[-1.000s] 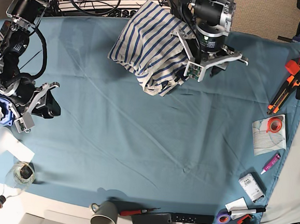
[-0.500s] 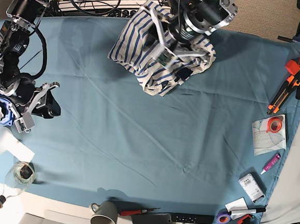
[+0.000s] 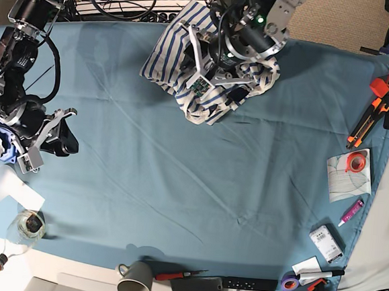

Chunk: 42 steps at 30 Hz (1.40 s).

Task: Fold the T-shirt properly
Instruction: 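Press and tuck the bundle's loose edge with the left gripper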

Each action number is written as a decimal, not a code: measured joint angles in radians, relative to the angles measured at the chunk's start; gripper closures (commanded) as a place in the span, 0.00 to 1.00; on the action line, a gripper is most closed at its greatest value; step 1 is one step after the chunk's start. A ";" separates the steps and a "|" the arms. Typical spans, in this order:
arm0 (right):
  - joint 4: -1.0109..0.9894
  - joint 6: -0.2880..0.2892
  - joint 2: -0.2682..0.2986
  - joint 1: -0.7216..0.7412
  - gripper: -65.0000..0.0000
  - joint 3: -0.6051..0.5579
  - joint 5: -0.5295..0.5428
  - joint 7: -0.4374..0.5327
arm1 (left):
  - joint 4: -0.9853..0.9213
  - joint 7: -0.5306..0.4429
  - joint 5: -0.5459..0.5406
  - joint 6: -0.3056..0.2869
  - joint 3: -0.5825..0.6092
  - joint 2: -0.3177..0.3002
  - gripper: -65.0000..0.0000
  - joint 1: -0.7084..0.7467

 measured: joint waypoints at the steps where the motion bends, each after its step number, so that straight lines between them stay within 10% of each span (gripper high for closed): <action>1: 0.000 0.000 0.000 0.000 0.76 0.000 0.000 0.000 | -0.021 0.000 0.000 -0.002 0.000 0.005 0.65 -0.007; 23: 0.000 0.000 0.000 0.000 0.76 0.000 0.000 0.000 | -0.222 0.021 0.023 0.006 0.005 0.060 0.65 -0.150; 33: 0.000 0.000 0.000 0.000 0.76 0.000 -0.001 0.001 | 0.026 0.016 0.000 0.014 0.001 0.088 0.65 -0.124; 42: 0.000 0.000 0.000 -0.001 0.76 0.000 0.004 -0.038 | 0.198 0.026 0.315 0.111 0.000 0.076 0.65 -0.009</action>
